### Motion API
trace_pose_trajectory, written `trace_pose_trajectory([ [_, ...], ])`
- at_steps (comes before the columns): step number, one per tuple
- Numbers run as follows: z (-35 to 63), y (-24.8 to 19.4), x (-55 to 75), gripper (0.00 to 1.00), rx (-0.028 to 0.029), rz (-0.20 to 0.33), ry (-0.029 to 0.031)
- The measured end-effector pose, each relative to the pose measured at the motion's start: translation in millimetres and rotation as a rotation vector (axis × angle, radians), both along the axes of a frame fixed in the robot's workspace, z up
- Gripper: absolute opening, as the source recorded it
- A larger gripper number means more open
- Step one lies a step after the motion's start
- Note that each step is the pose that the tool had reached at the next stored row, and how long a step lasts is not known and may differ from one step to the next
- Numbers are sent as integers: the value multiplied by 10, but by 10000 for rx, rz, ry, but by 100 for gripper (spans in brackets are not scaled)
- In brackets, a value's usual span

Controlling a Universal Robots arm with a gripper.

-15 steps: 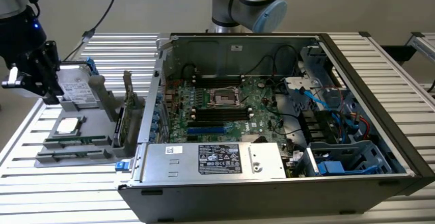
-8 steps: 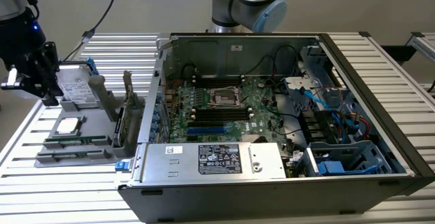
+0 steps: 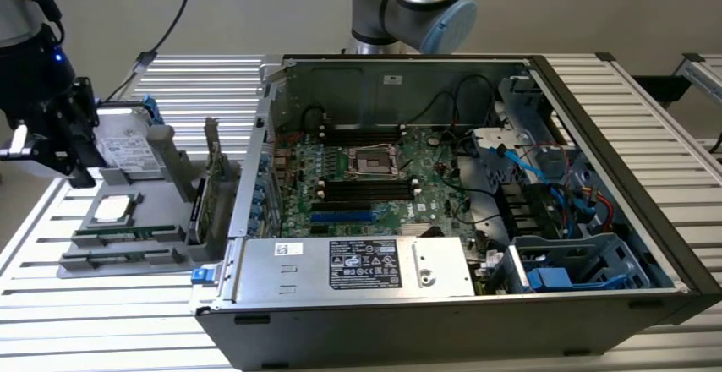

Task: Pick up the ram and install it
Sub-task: 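Pick up the ram and move it above insertion slot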

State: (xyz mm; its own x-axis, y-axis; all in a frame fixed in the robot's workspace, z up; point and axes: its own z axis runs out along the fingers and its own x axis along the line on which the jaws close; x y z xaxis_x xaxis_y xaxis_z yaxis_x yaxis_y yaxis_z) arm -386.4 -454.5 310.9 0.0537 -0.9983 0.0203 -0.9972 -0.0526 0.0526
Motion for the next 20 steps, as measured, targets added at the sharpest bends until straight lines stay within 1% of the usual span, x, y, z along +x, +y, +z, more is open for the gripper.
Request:
trace_pose_trajectory([
  [2,-37,-47,-1,39,3,44,-1],
  [4,-74,-75,0,39,3,109,0],
  [12,-218,-162,0,39,2,433,1],
  [20,-364,-232,2,39,3,753,0],
])
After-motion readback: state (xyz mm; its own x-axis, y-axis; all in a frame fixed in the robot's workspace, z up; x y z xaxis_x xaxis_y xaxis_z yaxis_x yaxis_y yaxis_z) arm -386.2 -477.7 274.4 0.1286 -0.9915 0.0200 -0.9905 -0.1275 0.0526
